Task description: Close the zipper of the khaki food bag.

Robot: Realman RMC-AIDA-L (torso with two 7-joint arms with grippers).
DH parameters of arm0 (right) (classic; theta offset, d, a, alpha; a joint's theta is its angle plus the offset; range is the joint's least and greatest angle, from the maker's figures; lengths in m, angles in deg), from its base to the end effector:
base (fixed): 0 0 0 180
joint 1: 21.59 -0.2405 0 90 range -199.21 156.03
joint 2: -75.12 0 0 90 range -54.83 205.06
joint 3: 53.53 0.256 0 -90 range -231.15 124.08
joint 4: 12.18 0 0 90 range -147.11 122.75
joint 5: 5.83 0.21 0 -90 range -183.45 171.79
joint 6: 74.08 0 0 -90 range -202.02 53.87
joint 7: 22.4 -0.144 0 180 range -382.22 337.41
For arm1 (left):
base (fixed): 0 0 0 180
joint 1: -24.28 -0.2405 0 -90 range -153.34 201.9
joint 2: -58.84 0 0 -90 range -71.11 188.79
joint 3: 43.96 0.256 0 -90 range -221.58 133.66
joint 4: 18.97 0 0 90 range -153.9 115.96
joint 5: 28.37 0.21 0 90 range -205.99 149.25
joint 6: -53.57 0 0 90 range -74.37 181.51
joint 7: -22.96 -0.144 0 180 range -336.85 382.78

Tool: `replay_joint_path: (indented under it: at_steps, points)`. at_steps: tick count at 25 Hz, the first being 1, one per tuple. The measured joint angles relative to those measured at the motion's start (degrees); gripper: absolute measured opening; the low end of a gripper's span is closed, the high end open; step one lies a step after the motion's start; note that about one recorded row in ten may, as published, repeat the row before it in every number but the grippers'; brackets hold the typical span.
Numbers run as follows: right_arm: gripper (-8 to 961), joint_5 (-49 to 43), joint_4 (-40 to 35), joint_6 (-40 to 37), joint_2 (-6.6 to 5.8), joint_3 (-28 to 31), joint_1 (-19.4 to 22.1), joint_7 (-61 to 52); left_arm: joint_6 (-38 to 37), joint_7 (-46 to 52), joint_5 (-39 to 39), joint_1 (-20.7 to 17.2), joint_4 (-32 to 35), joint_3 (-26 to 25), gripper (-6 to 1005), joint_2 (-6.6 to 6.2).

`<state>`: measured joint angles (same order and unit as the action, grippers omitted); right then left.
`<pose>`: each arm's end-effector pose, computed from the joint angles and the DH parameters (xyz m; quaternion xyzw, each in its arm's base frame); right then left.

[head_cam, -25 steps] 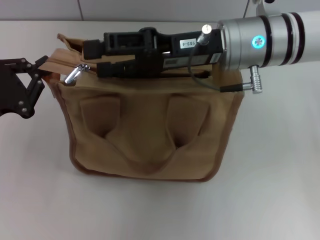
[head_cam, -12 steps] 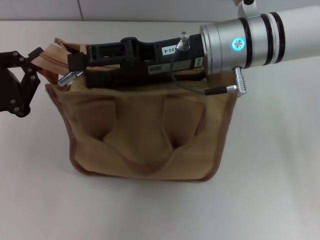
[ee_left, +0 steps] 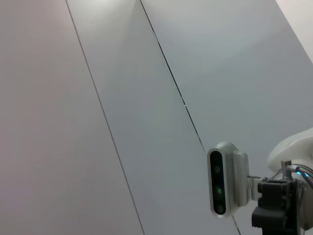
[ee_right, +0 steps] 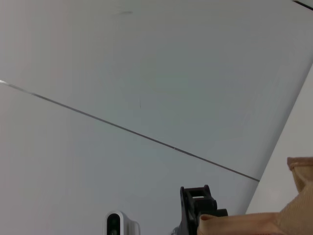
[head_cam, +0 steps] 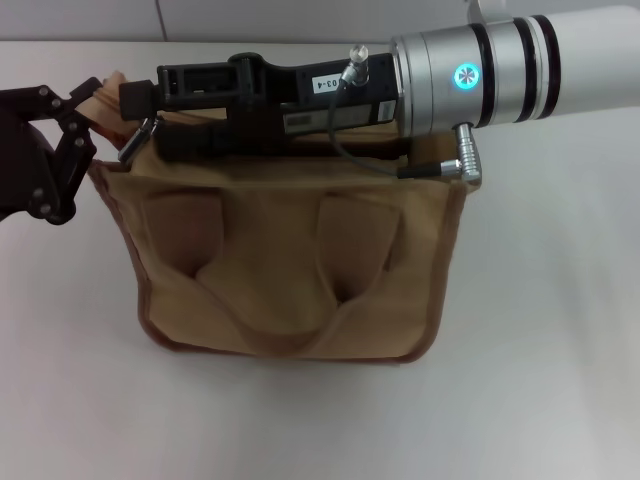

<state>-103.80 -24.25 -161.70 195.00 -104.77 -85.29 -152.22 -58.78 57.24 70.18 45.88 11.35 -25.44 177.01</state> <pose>0.0622 0.3723 -0.0767 0.7994 -0.4972 -0.2564 0.2191 -0.2819 0.2668 0.0660 -0.8306 0.0832 -0.4165 0.3601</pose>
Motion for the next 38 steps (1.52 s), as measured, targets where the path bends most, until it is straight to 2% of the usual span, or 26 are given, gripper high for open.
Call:
replay_joint_path:
  at_steps: [15, 38]
  points:
    - [809, 1.8, 0.2, -0.8, 0.00, -0.2, 0.9, 1.6, 0.7, 2.5, -0.2, 1.4, 0.0, -0.1, 28, 0.23]
    - [809, 2.9, -0.1, -0.8, -0.01, -2.3, 2.2, 1.6, 0.7, 2.5, -0.2, 1.5, -0.3, -0.4, 35, 0.23]
